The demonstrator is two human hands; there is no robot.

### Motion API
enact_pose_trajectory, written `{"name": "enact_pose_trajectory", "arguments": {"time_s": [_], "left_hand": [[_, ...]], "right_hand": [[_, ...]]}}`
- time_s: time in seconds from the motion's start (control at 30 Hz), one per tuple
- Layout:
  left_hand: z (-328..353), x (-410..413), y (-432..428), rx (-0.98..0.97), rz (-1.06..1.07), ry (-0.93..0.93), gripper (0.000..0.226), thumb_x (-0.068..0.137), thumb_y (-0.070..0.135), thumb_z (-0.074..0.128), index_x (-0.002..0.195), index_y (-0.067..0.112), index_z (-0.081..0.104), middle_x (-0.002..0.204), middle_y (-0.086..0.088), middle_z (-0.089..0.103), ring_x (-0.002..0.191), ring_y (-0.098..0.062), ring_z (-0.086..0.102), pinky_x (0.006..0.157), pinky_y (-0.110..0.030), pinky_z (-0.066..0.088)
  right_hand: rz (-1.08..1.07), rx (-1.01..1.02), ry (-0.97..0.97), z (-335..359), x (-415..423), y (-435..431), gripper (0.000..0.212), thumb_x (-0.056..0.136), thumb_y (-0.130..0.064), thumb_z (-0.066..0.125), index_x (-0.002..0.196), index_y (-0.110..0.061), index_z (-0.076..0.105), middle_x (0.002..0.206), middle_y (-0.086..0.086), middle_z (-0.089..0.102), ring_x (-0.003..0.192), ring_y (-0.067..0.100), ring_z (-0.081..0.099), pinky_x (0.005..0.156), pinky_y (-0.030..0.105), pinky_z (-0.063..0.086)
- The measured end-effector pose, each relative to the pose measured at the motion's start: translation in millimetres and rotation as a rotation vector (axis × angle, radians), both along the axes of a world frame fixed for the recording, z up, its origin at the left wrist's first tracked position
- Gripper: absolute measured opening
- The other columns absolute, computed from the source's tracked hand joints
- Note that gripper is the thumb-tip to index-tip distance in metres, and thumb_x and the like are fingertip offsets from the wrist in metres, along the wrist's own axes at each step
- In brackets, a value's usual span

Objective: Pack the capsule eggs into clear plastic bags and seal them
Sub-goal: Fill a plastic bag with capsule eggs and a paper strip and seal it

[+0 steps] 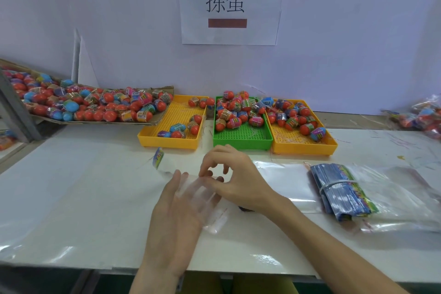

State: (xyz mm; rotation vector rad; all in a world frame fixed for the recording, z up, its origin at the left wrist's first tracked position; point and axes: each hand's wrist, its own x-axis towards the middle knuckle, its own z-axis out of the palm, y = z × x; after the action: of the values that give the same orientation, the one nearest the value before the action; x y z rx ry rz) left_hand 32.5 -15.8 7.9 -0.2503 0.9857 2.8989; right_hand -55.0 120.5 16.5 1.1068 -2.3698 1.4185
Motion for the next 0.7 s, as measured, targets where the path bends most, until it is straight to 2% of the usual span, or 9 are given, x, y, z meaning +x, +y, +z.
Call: {"name": "enact_pose_trajectory", "arguments": {"time_s": [0.13, 0.23, 0.33, 0.4, 0.5, 0.6, 0.63, 0.7], "left_hand": [[1, 1, 1, -0.011, 0.032, -0.003, 0.043, 0.094, 0.041, 0.056, 0.129, 0.016, 0.051, 0.127, -0.02, 0.068, 0.114, -0.036, 0.069, 0.099, -0.053, 0.048], [0, 1, 0, 0.032, 0.045, 0.004, 0.039, 0.096, 0.039, 0.055, 0.126, 0.016, 0.049, 0.131, -0.023, 0.065, 0.117, -0.037, 0.067, 0.099, -0.053, 0.048], [1, 1, 0, 0.056, 0.074, -0.019, 0.038, 0.095, 0.038, 0.055, 0.124, 0.014, 0.05, 0.13, -0.024, 0.066, 0.114, -0.038, 0.068, 0.097, -0.051, 0.048], [2, 0, 0, 0.072, 0.098, -0.05, 0.038, 0.094, 0.039, 0.056, 0.122, 0.013, 0.052, 0.124, -0.022, 0.069, 0.109, -0.038, 0.071, 0.096, -0.052, 0.049], [3, -1, 0, 0.103, 0.114, -0.066, 0.045, 0.094, 0.039, 0.056, 0.129, 0.012, 0.052, 0.119, -0.022, 0.072, 0.107, -0.039, 0.071, 0.099, -0.054, 0.048], [0, -3, 1, 0.13, 0.116, -0.072, 0.054, 0.096, 0.043, 0.054, 0.142, 0.016, 0.046, 0.118, -0.02, 0.072, 0.109, -0.039, 0.07, 0.097, -0.054, 0.048], [-1, -3, 1, 0.124, 0.118, -0.089, 0.059, 0.094, 0.046, 0.058, 0.14, 0.012, 0.047, 0.118, -0.019, 0.072, 0.112, -0.039, 0.069, 0.099, -0.053, 0.047], [1, -4, 1, 0.084, 0.137, -0.111, 0.06, 0.089, 0.053, 0.064, 0.127, 0.007, 0.056, 0.119, -0.018, 0.072, 0.119, -0.037, 0.066, 0.103, -0.052, 0.045]], "right_hand": [[-0.001, 0.017, -0.11, 6, -2, 5, 0.011, 0.082, -0.017, 0.082, 0.088, -0.019, 0.072, 0.094, -0.013, 0.063, 0.086, 0.013, 0.058, 0.067, 0.035, 0.048], [0.041, 0.087, -0.183, 9, -2, 9, 0.022, 0.079, -0.029, 0.081, 0.098, -0.028, 0.071, 0.103, -0.019, 0.06, 0.091, 0.009, 0.06, 0.072, 0.033, 0.049], [0.141, 0.177, -0.249, 14, -2, 16, 0.037, 0.074, -0.039, 0.073, 0.111, -0.037, 0.066, 0.117, -0.021, 0.058, 0.104, 0.006, 0.06, 0.087, 0.031, 0.049], [0.161, 0.107, -0.297, 19, -6, 19, 0.042, 0.072, -0.033, 0.066, 0.114, -0.036, 0.065, 0.122, -0.017, 0.059, 0.108, 0.007, 0.06, 0.096, 0.034, 0.047], [-0.093, -0.053, -0.275, 21, -21, 21, 0.032, 0.079, -0.016, 0.065, 0.107, -0.031, 0.066, 0.115, -0.013, 0.065, 0.101, 0.006, 0.063, 0.09, 0.032, 0.051], [-0.446, 0.048, -0.227, 22, -44, 22, 0.02, 0.093, -0.022, 0.066, 0.112, -0.029, 0.065, 0.108, -0.017, 0.063, 0.096, 0.003, 0.061, 0.083, 0.027, 0.053], [-0.513, 0.104, -0.223, 24, -53, 23, 0.022, 0.094, -0.026, 0.066, 0.115, -0.029, 0.064, 0.108, -0.017, 0.062, 0.098, 0.006, 0.061, 0.087, 0.03, 0.052], [-0.605, 0.262, -0.162, 30, -76, 22, 0.031, 0.092, -0.031, 0.067, 0.122, -0.028, 0.061, 0.11, -0.014, 0.064, 0.103, 0.011, 0.059, 0.102, 0.045, 0.044]]}}
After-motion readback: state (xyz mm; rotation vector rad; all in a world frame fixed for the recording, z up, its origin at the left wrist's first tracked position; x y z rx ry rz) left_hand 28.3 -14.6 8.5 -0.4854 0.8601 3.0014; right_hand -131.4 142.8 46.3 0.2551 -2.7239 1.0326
